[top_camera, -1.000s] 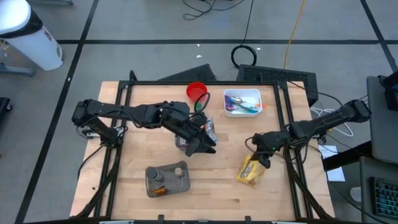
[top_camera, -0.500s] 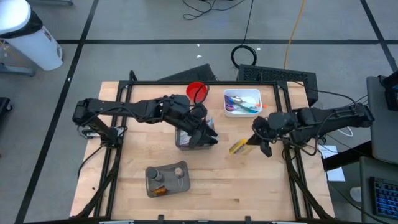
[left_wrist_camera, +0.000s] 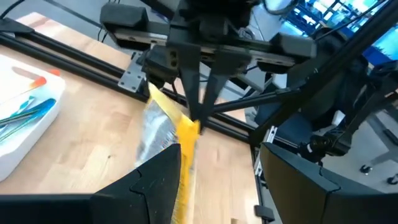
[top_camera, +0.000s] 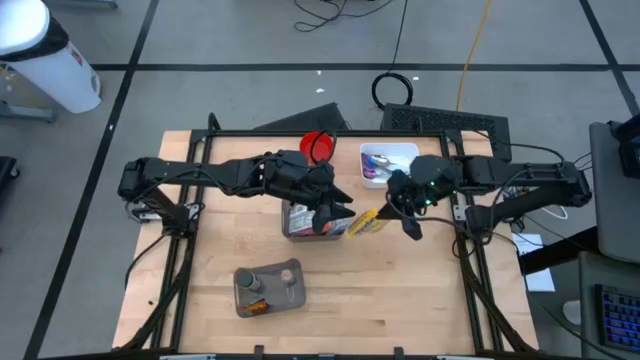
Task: Pick & Place Food Item
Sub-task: Put the yellow noodle pack into the top black bin
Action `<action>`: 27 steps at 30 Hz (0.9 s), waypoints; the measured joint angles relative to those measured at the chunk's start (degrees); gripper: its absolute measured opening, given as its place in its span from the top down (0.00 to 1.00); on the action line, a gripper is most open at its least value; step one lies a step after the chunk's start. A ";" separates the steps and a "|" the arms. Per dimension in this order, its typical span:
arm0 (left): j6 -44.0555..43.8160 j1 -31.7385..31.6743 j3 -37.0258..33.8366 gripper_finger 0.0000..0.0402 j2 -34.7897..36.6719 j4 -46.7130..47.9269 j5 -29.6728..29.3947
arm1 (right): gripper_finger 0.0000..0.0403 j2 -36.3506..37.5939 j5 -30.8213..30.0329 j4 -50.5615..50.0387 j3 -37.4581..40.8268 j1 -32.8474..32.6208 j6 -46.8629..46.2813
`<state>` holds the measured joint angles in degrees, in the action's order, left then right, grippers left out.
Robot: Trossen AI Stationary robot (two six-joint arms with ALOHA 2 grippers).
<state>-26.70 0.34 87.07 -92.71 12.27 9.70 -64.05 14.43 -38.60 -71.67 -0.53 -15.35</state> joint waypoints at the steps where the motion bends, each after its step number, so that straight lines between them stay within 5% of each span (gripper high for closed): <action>1: 0.20 0.00 0.01 0.43 0.00 0.00 -0.14 | 1.00 -0.82 0.86 0.59 -0.76 0.22 0.40; 13: 2.52 0.00 0.00 0.43 0.00 3.18 -1.36 | 1.00 -7.04 1.24 1.21 -9.58 0.47 5.26; 27: 2.23 0.00 0.01 0.46 0.00 3.41 -1.30 | 1.00 -7.34 2.21 5.16 -10.26 0.45 5.15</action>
<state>-24.47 0.34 87.09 -92.71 15.68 8.40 -71.40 16.64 -33.44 -81.93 -0.08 -10.20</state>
